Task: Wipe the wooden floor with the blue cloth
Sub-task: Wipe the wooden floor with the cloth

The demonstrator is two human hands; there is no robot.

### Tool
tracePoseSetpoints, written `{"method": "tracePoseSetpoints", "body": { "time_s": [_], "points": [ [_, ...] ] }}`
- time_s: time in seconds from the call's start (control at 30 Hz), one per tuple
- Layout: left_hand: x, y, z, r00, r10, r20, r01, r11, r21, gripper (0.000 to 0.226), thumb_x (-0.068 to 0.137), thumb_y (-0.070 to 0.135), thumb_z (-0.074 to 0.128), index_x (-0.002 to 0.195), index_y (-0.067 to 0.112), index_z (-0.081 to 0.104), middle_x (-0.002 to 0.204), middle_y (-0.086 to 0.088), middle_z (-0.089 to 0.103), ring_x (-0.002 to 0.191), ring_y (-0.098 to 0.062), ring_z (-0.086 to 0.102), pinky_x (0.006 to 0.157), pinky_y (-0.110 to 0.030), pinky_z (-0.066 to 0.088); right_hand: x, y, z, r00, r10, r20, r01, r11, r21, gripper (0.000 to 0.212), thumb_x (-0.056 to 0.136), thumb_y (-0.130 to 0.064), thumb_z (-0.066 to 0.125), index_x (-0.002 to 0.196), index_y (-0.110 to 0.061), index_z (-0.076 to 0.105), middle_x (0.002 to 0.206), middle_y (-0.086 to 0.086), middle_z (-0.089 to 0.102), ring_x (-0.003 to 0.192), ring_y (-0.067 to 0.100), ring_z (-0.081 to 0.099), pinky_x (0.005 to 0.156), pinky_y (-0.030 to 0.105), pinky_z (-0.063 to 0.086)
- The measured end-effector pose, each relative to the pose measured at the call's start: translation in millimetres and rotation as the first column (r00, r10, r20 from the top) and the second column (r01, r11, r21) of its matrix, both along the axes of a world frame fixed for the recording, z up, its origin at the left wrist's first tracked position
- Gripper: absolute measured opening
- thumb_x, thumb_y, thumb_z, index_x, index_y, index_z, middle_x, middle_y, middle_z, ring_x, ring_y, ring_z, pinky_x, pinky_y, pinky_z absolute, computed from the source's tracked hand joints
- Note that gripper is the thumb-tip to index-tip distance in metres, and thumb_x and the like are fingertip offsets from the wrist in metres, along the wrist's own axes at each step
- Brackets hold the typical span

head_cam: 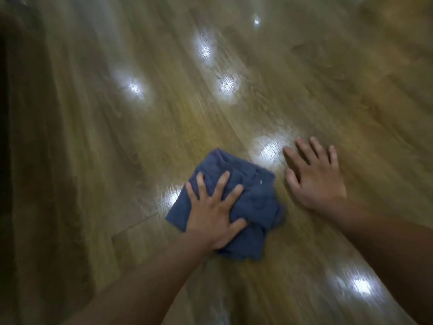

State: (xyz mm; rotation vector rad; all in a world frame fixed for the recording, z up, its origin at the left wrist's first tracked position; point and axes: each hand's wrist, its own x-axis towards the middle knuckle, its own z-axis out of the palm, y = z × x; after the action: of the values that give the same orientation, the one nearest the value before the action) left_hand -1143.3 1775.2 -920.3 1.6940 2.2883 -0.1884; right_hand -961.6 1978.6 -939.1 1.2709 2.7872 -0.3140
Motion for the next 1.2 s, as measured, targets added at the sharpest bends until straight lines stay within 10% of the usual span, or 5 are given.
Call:
{"method": "tracePoseSetpoints", "body": {
  "time_s": [0.3,0.73,0.93,1.2],
  "points": [
    [-55,180,-13,0.97,0.236,-0.053,-0.239,0.969,-0.065,0.092,0.073,0.087,0.006,0.153,0.044,-0.005,0.164,0.007,-0.019,0.142,-0.058,-0.014,0.105,-0.079,-0.008,-4,-3,5,1.0,0.015,-0.017,-0.015,1.0,0.028,0.061,0.089,-0.046,0.038,0.147,-0.028,0.045,0.16,0.005,0.036,0.15,0.032,0.026,0.119,0.061,0.016],
    [-129,354,-11,0.986,0.163,-0.019,-0.164,0.984,-0.07,0.092,0.084,0.085,0.029,0.156,0.038,-0.003,0.165,0.003,-0.019,0.143,-0.057,-0.017,0.108,-0.075,-0.012,-3,6,2,0.994,0.007,-0.11,-0.009,1.0,-0.018,0.059,0.082,-0.046,0.051,0.139,-0.033,0.054,0.155,0.004,0.044,0.147,0.033,0.033,0.115,0.066,0.022],
    [-101,320,-1,0.998,0.034,-0.058,-0.036,0.999,-0.031,0.099,0.078,0.086,0.016,0.156,0.025,0.012,0.167,-0.006,-0.002,0.143,-0.06,-0.009,0.11,-0.076,-0.005,-2,5,12,1.0,0.006,-0.009,-0.007,0.992,-0.122,0.059,0.089,-0.047,0.048,0.146,-0.033,0.046,0.161,0.002,0.033,0.151,0.031,0.023,0.119,0.064,0.014],
    [-55,92,22,0.944,-0.274,0.184,0.263,0.961,0.084,0.078,0.082,0.076,0.046,0.13,0.016,0.058,0.155,-0.015,0.037,0.145,-0.059,0.004,0.104,-0.081,0.009,-1,7,9,1.0,0.011,0.005,-0.011,0.991,-0.137,0.061,0.087,-0.049,0.045,0.146,-0.032,0.044,0.162,0.004,0.03,0.151,0.032,0.021,0.12,0.062,0.007]
  ]
}}
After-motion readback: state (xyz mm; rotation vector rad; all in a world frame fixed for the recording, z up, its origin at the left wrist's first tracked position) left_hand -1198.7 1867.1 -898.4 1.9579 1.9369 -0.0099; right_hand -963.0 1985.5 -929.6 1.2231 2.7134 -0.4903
